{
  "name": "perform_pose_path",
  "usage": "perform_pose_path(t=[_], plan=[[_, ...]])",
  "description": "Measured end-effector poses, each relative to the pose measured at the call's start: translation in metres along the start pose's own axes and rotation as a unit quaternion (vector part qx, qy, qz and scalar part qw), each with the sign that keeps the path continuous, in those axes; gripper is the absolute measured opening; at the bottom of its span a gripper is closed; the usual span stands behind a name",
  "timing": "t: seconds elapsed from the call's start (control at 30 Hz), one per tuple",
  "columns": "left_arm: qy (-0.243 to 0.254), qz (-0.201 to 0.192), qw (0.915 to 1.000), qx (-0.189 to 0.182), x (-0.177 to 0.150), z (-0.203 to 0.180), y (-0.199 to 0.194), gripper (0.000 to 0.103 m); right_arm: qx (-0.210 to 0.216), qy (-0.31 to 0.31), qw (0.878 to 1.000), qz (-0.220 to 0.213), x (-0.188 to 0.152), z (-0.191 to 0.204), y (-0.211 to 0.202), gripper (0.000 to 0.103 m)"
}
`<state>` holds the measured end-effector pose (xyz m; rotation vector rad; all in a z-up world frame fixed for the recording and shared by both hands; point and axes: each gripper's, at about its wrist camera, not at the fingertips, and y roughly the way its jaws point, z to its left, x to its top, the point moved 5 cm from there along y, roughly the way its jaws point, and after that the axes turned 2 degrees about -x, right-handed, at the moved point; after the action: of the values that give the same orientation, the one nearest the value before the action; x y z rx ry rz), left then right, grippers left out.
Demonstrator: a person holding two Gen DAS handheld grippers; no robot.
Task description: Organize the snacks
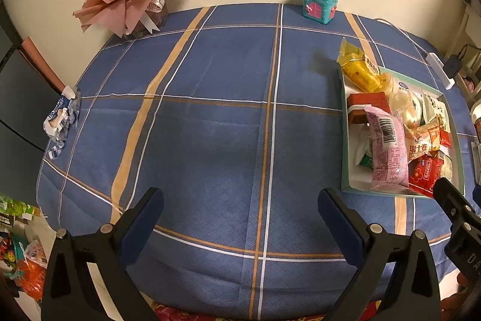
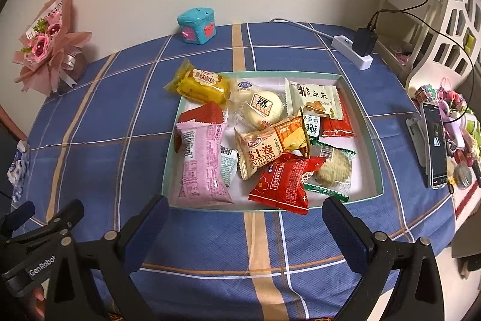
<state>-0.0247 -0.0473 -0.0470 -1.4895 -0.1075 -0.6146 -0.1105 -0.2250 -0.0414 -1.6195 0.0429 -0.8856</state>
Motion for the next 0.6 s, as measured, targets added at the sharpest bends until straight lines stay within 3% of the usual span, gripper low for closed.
perform_pose_path(t=[0.6], plan=[[-0.006, 0.003, 1.0, 0.001, 0.0007, 0.0023, 0.0017, 0.102, 0.002, -0.001, 1.0, 0.0, 0.0006, 0.0023, -0.0001, 0.103]])
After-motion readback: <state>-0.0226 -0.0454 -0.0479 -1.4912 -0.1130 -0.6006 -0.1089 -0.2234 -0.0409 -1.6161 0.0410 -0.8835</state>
